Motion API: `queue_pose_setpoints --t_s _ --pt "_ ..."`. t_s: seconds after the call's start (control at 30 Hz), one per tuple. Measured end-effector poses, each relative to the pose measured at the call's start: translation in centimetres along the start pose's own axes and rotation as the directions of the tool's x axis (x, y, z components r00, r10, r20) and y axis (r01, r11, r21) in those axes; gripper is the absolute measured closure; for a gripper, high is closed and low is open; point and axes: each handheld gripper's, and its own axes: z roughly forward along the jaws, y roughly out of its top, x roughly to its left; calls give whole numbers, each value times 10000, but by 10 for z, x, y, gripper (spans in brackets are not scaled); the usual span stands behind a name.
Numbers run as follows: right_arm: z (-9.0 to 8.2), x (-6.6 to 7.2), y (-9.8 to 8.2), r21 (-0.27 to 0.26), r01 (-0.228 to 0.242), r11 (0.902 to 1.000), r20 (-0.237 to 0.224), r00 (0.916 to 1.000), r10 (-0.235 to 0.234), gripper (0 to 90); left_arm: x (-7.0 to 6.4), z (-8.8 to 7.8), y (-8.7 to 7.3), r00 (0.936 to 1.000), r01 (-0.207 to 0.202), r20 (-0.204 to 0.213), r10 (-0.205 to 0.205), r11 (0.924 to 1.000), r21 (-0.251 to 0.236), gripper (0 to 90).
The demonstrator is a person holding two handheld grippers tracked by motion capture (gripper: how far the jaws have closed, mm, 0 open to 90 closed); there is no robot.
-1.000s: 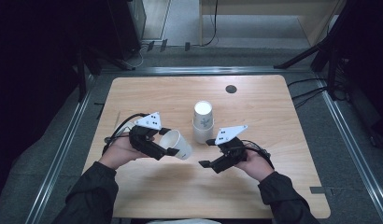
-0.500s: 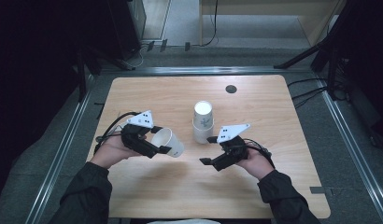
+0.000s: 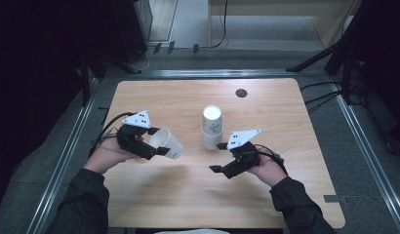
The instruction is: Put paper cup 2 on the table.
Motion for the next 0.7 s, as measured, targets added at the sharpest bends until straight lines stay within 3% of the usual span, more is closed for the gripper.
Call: queue_pose_setpoints --t_s 0.4,0.53,0.7 --pt "0 2 -2 100 125 9999 -64 9999 -124 193 16 -14 -8 9974 282 -669 -253 9987 434 247" --pt "0 3 -2 148 103 9998 -69 9999 -102 193 22 -19 -15 9960 579 -709 -536 9965 605 246" --pt "1 4 -1 122 162 9998 -72 9998 -161 193 21 -21 -26 9954 360 -919 -274 9950 937 245"
